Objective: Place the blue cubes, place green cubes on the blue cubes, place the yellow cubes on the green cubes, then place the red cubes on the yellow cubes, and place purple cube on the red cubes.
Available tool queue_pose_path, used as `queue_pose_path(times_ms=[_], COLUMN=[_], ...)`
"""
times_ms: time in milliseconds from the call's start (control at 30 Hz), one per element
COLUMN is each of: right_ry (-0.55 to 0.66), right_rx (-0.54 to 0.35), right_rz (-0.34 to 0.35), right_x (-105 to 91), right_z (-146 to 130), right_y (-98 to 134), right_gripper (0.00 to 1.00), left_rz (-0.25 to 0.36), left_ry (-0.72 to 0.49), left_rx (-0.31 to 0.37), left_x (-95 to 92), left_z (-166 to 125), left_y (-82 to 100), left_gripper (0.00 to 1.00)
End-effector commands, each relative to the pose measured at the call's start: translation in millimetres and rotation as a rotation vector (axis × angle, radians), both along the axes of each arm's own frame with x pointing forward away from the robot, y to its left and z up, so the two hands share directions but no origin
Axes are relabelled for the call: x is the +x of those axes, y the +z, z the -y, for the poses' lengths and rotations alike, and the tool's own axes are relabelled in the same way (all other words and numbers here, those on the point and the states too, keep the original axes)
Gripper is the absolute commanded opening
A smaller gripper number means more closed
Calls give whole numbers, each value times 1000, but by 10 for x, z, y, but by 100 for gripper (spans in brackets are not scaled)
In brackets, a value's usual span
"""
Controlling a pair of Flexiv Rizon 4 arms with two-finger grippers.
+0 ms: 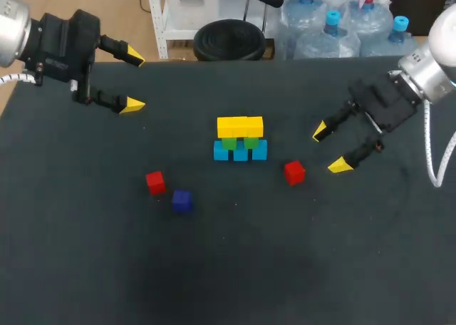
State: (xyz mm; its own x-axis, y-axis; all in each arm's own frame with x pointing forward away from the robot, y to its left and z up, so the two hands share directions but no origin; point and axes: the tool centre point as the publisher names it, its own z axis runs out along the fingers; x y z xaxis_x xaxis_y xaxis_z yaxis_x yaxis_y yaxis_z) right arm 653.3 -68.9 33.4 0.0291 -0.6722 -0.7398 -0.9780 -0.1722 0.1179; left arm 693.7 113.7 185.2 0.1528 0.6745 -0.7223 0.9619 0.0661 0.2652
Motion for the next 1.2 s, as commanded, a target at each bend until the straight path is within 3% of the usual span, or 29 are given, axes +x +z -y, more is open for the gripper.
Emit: queue_pose_path(times_ms=[33, 533, 1200], right_ry=[83, 94, 101], right_rx=[13, 81, 126], right_rz=[-54, 23, 51], right_x=[44, 51, 8], right_z=[-31, -279, -470], right_y=[-66, -155, -279], right_gripper=[100, 100, 100], left_rz=[5, 5, 5], left_ry=[-2, -2, -2], left_rx=[-5, -5, -5], left_x=[-6, -6, -6], left_z=[-13, -13, -13], left_y=[-11, -11, -11], left_gripper=[100, 100, 100])
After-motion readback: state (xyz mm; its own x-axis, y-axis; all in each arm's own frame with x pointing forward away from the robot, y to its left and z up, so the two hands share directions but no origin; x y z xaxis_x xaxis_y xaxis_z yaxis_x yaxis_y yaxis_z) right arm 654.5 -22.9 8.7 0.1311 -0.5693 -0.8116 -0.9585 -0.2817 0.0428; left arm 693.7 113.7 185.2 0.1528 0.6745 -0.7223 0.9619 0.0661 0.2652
